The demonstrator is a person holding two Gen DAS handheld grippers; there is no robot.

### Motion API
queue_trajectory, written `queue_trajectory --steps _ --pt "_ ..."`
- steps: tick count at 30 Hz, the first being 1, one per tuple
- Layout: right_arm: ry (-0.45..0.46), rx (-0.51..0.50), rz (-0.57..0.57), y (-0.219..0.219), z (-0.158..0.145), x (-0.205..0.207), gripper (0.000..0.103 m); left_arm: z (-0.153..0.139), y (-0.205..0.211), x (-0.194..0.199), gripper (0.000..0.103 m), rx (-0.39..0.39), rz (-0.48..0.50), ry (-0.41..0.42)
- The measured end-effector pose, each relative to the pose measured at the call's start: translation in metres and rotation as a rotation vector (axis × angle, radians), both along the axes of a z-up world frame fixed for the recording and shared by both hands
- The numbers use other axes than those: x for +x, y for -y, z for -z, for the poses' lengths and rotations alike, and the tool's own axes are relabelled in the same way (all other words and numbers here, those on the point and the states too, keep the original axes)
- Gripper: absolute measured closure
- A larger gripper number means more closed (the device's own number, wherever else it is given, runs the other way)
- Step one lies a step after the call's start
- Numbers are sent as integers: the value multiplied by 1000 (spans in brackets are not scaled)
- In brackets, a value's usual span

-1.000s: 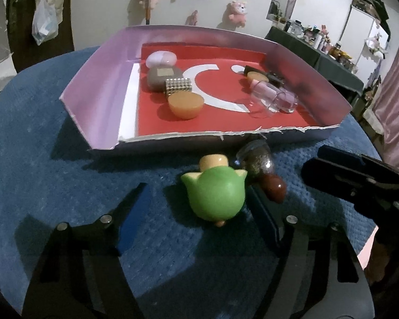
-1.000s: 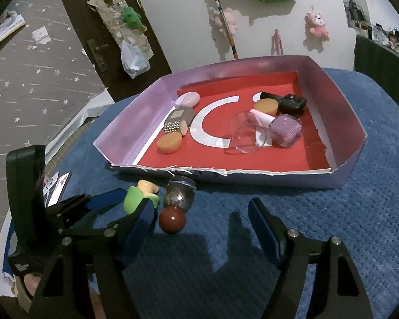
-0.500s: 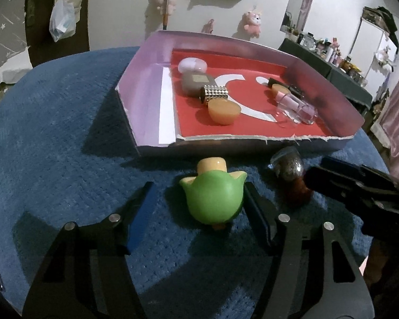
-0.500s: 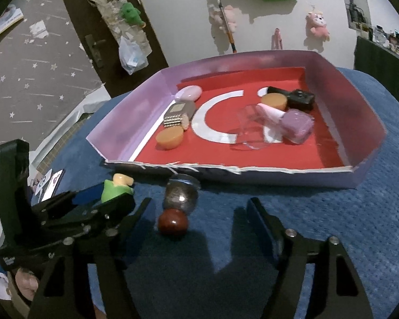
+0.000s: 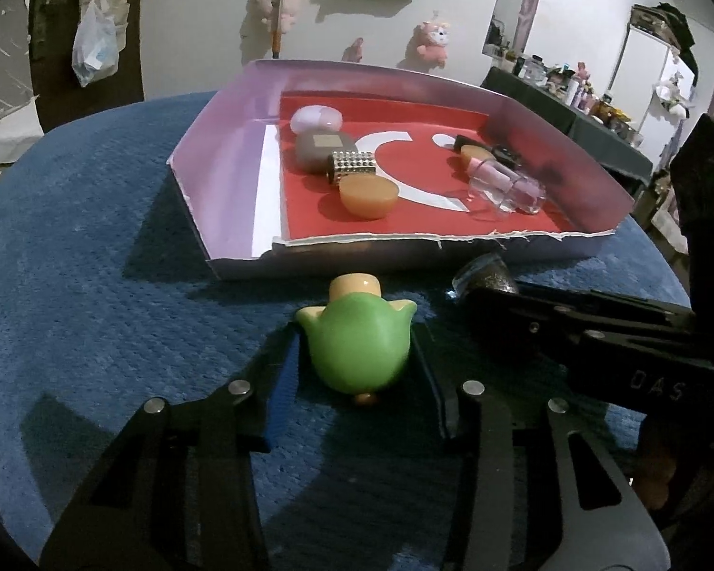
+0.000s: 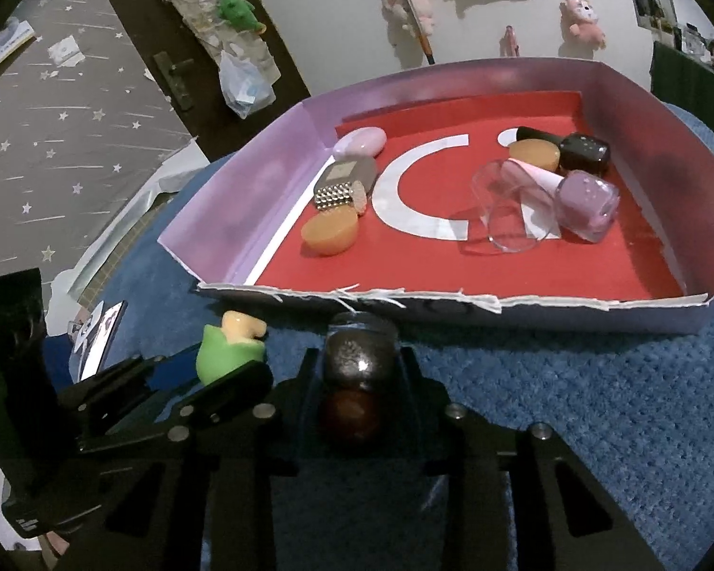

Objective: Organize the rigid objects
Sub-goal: 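Grasp the metal-lidded glass jar with the right tool while the left tool grasps the green pear toy, then carry the glass jar and green toy over the red box with both tools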

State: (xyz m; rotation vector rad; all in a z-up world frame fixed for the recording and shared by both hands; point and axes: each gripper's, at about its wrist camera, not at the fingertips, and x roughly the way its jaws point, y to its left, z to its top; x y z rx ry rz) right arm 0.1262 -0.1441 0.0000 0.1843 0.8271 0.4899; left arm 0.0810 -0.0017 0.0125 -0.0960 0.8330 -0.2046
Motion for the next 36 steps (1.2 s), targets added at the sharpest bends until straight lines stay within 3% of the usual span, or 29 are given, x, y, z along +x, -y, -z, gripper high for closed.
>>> queue_trajectory --steps 19,36 --pt "73 52 -31 25 -32 -35 70 -28 15 -13 62 -8 33 49" --pt "151 32 -8 42 -67 -25 70 -69 23 8 62 20 53 142"
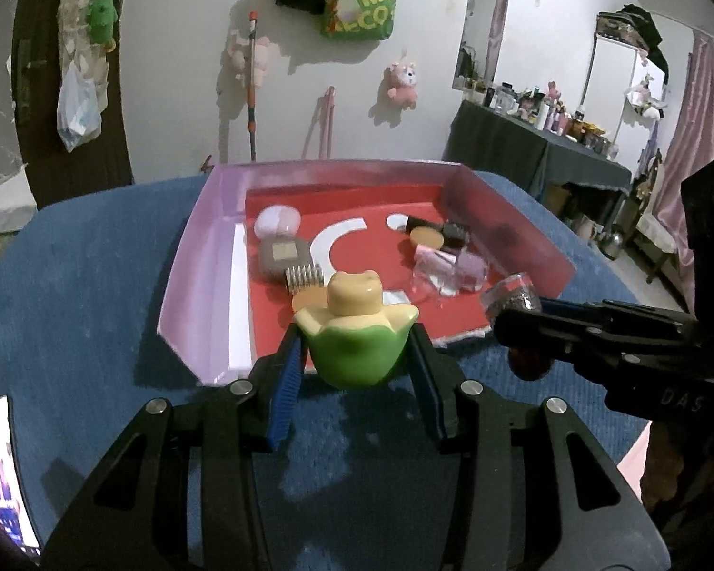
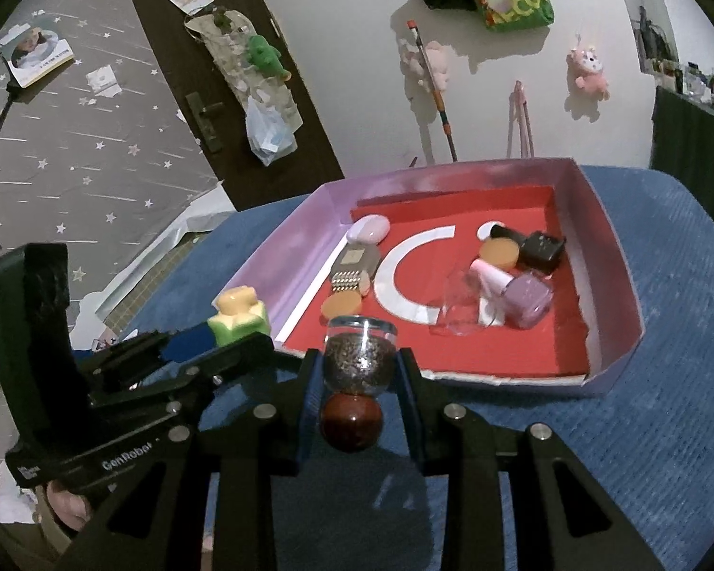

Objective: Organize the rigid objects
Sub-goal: 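Carry the glass jar and green toy over the red box with both tools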

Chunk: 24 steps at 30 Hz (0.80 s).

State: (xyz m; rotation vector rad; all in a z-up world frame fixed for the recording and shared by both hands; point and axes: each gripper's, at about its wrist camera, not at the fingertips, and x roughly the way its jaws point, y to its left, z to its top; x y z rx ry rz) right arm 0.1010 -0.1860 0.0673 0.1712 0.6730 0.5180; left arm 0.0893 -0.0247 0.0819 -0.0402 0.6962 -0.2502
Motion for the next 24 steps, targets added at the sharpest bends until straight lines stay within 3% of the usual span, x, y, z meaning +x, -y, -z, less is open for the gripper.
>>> queue_trajectory --steps 8,24 --pt "13 -33 20 5 -7 18 70 -1 2 21 62 13 11 -8" --pt "-87 -76 0 2 19 62 70 31 2 58 62 8 43 -164"
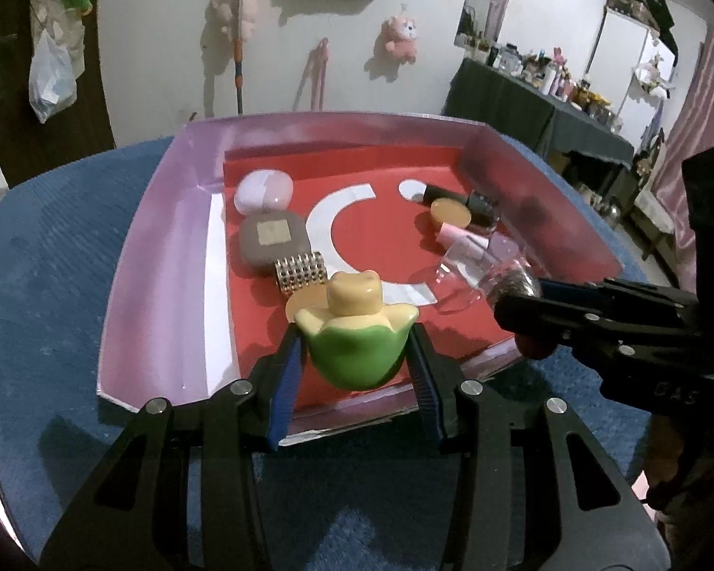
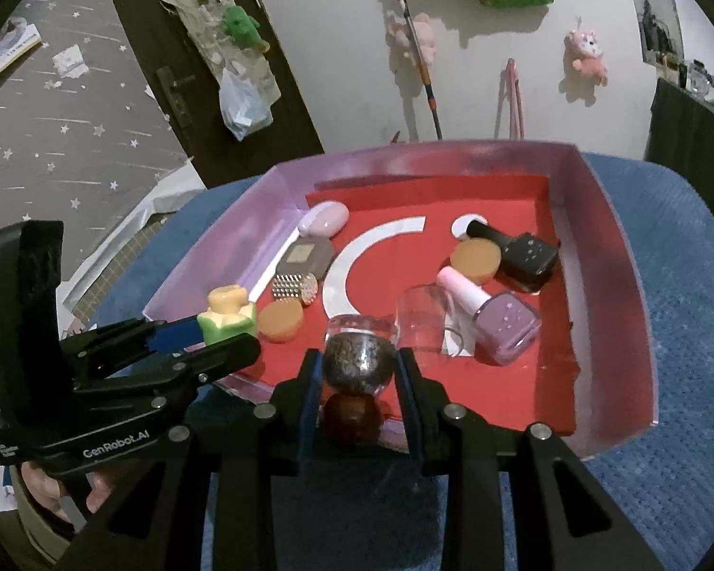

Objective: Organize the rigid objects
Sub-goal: 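Carry the glass jar and green toy over the red box with both tools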

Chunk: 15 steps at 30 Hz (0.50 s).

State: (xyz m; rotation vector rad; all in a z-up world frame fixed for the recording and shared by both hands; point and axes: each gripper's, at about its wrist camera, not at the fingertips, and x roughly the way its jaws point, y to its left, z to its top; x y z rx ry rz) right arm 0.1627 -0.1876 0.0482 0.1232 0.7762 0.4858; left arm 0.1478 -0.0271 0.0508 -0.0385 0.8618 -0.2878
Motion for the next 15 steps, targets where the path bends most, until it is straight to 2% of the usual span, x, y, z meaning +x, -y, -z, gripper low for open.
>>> queue_trajectory --steps 10,15 --pt "-58 -15 -24 -9 13 21 70 15 3 13 62 -16 35 -68" --pt "-88 -17 -14 -7 23 29 70 15 6 17 62 -5 40 -70"
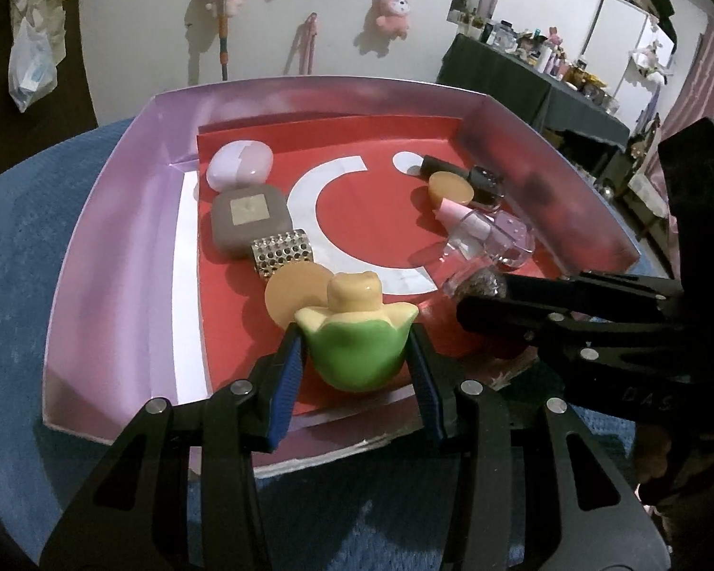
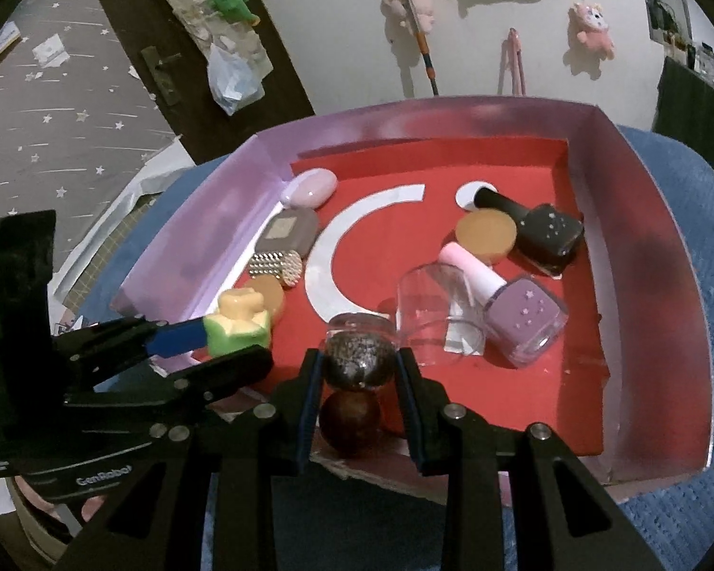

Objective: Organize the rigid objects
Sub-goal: 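Carry the glass jar and green toy over the red box with both tools, then lower and release the glass jar and green toy into the box with both tools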

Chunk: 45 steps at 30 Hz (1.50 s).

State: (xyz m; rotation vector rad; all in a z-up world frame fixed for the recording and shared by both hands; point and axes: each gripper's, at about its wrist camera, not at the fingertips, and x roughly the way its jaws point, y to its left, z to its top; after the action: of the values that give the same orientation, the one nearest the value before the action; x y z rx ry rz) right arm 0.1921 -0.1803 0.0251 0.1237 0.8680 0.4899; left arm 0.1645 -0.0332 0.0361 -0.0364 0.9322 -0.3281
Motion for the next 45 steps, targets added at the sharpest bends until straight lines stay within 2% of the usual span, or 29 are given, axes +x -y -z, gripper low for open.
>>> queue_trajectory --steps 7,9,13,40,42,44,45 --pt "24 -56 45 4 1 4 70 4 8 -2 62 7 38 -12" --pt "19 -49 59 9 1 6 70 6 5 2 62 -12 29 -26" --pt "16 -55 64 9 5 7 70 8 2 7 62 6 0 -22" --pt "10 -55 75 8 7 6 69 5 -1 8 61 22 -18 -14" --pt "19 -54 77 9 4 3 68 4 -2 6 60 23 -23 -13" --pt "31 -54 81 9 1 0 56 3 -2 4 56 28 -29 -7" --pt "36 -56 83 9 -1 -1 54 2 -3 4 51 31 -35 -1"
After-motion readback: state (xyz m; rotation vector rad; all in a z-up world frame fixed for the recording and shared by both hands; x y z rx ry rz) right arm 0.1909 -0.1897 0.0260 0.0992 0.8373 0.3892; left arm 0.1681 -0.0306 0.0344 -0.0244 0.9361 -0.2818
